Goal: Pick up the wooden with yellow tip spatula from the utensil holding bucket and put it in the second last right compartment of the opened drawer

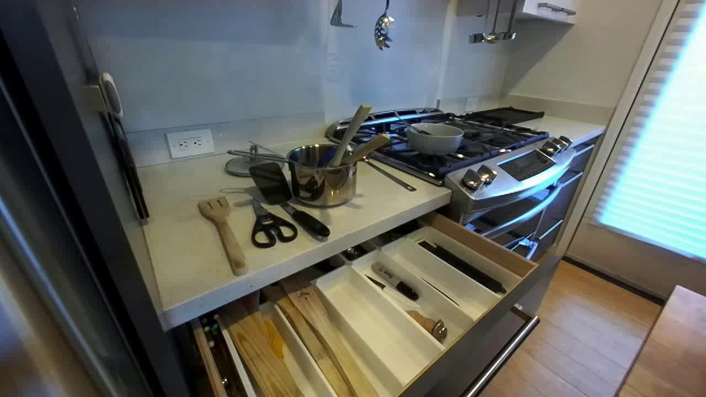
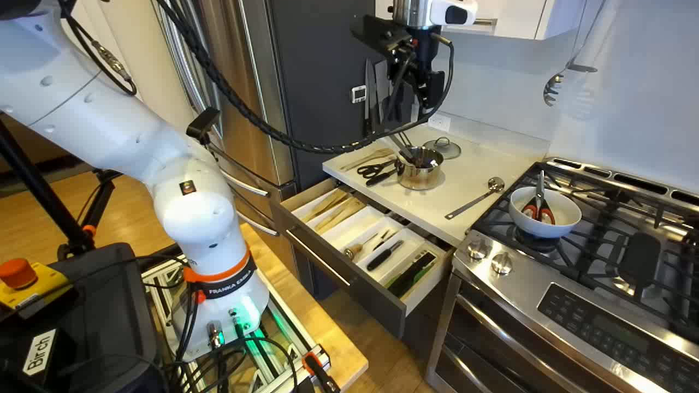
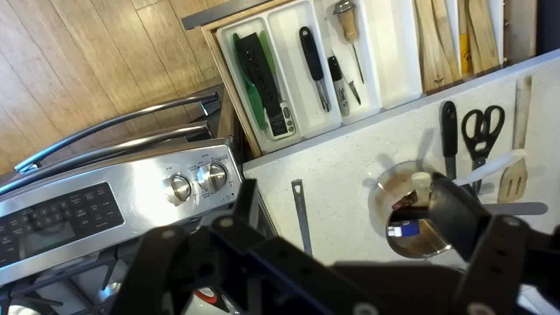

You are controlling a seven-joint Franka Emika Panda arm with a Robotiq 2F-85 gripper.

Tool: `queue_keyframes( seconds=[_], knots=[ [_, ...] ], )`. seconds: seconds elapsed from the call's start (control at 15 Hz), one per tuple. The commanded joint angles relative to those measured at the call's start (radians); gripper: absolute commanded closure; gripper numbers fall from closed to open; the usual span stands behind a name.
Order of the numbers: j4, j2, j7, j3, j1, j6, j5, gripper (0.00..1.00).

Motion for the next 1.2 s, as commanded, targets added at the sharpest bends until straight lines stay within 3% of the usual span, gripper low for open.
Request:
queue_keyframes(
  seconds=[0.0,0.67,1.13],
  knots=[
    [0.002,0.002,-0.005,0.008,-0.011,-0.002,0.005,0.0],
    [-0.003,0.006,0.036,0.021,-0.015,0.023,0.007,0.0],
    [0.089,0.308,0.22,0.162,0.077,0.148,0.112,0.0]
  ],
)
